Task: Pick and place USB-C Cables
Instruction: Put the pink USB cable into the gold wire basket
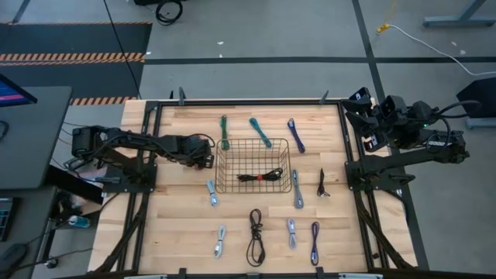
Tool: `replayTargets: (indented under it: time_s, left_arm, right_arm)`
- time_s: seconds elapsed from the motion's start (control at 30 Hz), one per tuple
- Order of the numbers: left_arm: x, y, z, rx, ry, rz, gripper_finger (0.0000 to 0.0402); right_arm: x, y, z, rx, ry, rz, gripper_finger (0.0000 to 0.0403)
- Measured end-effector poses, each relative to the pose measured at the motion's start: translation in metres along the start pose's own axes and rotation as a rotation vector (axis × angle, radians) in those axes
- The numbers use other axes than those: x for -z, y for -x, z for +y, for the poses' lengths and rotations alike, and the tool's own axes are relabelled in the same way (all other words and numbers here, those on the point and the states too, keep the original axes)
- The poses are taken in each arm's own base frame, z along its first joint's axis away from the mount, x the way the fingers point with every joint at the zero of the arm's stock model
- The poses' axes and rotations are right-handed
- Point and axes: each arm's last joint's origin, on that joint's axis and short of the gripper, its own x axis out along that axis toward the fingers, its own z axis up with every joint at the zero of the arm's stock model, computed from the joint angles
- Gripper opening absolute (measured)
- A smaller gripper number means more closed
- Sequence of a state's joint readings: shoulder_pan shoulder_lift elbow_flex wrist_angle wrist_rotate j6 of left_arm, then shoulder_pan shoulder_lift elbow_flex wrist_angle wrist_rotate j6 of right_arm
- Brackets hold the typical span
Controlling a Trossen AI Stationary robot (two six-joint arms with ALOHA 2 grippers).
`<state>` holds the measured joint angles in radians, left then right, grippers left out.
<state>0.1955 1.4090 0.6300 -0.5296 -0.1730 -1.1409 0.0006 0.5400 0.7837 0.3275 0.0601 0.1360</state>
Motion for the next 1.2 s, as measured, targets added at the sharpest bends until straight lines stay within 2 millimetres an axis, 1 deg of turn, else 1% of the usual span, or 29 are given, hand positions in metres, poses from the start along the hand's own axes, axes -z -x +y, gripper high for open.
replayTargets:
  time_s: [0.13, 0.23, 0.33, 0.43, 0.47, 0.67, 0.8, 0.9, 1.0, 1.07, 1.2]
  left_arm:
    - [0.0, 0.0, 0.0, 0.0, 0.0, 0.0, 0.0166]
    - [0.0, 0.0, 0.0, -0.001, 0.0, -0.001, 0.0129]
    - [0.001, 0.0, 0.002, -0.017, -0.006, 0.007, 0.0082]
    - [0.001, 0.001, 0.003, -0.039, -0.039, 0.017, 0.0026]
    - [0.002, 0.001, 0.004, -0.046, -0.045, 0.02, 0.0017]
    - [0.002, 0.002, 0.005, -0.056, -0.08, 0.026, 0.0013]
    - [0.003, 0.009, 0.009, -0.051, -0.09, 0.033, 0.0012]
    - [-0.003, 0.027, 0.005, -0.021, -0.086, 0.004, 0.0012]
    - [-0.009, 0.052, 0.005, -0.024, -0.11, -0.046, 0.0012]
    - [-0.016, 0.074, 0.001, 0.011, -0.126, -0.101, 0.0011]
    - [-0.03, 0.126, -0.005, 0.066, -0.211, -0.202, 0.0011]
  right_arm:
    - [0.0, 0.0, 0.0, 0.0, 0.0, 0.0, 0.0178]
    - [0.0, 0.0, 0.0, -0.001, 0.0, -0.004, 0.0178]
    - [-0.002, 0.0, 0.0, -0.003, -0.001, -0.019, 0.0178]
    - [-0.003, 0.0, 0.0, -0.006, -0.002, -0.026, 0.0178]
    - [-0.003, 0.0, 0.001, -0.011, -0.002, -0.029, 0.0178]
    - [-0.003, 0.0, 0.001, -0.016, -0.005, -0.029, 0.0178]
    - [-0.003, 0.0, 0.001, -0.016, -0.024, -0.028, 0.0178]
    - [-0.003, 0.0, 0.001, -0.016, -0.025, -0.029, 0.0178]
    - [-0.003, 0.0, 0.001, -0.015, -0.024, -0.029, 0.0178]
    - [-0.003, 0.0, 0.001, -0.016, -0.024, -0.028, 0.0178]
    - [-0.003, 0.0, 0.001, -0.015, -0.023, -0.027, 0.0178]
